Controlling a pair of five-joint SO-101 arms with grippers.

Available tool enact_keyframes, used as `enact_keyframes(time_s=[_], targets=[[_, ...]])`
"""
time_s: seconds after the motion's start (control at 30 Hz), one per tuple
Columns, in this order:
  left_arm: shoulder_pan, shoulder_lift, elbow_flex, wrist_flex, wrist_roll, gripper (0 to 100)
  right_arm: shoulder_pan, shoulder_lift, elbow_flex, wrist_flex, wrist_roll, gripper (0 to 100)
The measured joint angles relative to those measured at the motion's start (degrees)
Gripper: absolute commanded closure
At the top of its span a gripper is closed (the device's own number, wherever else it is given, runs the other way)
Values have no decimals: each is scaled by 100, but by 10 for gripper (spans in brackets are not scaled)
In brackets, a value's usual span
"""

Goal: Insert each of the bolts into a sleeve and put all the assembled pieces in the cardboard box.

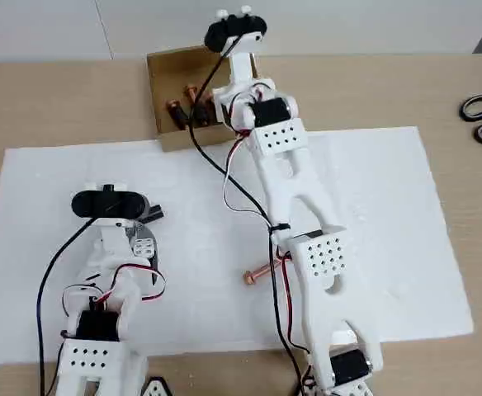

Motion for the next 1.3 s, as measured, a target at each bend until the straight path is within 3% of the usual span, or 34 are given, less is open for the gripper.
enact_keyframes(time_s=[0.27,0.47,0.97,1.07,1.3], targets=[[-1530,0,97,-360,185,993,-193,-448,-1143,1996,334,864],[-1679,0,141,-422,457,993,-782,-686,-1433,3182,1125,864],[-1679,0,141,-422,457,994,-1662,-730,-1433,3323,1319,865],[-1679,0,141,-422,457,994,-1864,-730,-1433,3323,993,865],[-1679,0,141,-422,475,994,-1925,-281,-1442,3323,-721,864]])
